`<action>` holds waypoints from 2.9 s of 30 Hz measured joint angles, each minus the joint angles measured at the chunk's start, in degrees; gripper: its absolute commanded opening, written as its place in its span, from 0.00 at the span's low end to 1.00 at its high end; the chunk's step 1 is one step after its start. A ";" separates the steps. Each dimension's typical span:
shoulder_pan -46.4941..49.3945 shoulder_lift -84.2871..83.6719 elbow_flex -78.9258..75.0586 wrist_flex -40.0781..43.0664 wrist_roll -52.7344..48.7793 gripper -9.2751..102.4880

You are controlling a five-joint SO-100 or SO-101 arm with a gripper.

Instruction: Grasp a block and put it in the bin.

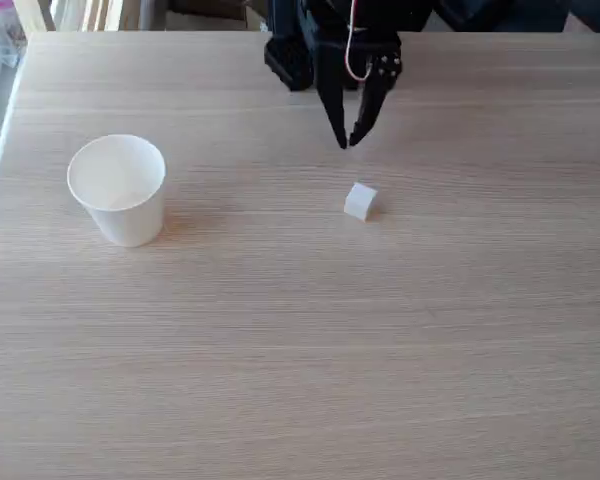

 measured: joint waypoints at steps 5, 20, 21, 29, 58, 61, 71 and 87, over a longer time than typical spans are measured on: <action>-0.97 -9.05 -3.96 -3.16 3.69 0.26; -0.09 -30.85 -13.18 -7.91 13.80 0.35; 0.00 -31.90 -13.89 -8.09 13.80 0.35; 0.09 -38.94 -17.31 -10.20 13.97 0.35; 4.48 -58.10 -29.09 -13.80 12.13 0.36; 4.31 -58.89 -29.79 -14.33 12.13 0.35; 4.31 -59.77 -29.97 -14.41 10.99 0.22; 8.35 -49.66 -29.97 -19.60 5.71 0.08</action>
